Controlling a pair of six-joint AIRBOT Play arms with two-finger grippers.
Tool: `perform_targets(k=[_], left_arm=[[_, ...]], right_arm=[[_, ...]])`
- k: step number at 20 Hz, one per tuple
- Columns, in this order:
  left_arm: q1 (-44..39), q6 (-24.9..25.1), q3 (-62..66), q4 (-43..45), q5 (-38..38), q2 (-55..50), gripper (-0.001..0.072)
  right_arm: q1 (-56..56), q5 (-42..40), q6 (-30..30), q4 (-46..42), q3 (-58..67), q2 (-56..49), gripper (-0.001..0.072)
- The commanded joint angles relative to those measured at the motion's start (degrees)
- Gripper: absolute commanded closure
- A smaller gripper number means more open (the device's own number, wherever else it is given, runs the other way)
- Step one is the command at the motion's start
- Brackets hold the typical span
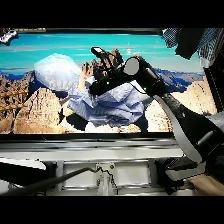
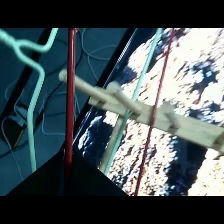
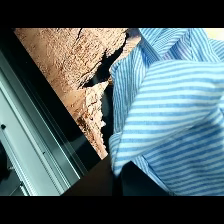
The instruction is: Fold the clothes and pants, and hang the long-sleeved shirts on hangers.
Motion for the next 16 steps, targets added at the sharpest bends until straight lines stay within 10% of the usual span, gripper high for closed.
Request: perform_targets(k=[1,11,16], left_arm=[[-1.7,0.68,0.07,0.17,-0.24,2.38,0.0692],[-7.19,2.49,0.07,-11.3,-3.52,21.44,0.0694],[-15.17,2.49,0.07,-17.77,-18.32,26.14,0.0695]], right_arm=[[0.04,-0.02,-0.09,0.0,0.04,0.0,0.0683],[0.07,-0.35,-1.81,-2.43,0.04,0.0,0.0683],[0.04,0.04,-2.84,-3.06,0.04,-0.02,0.0683]])
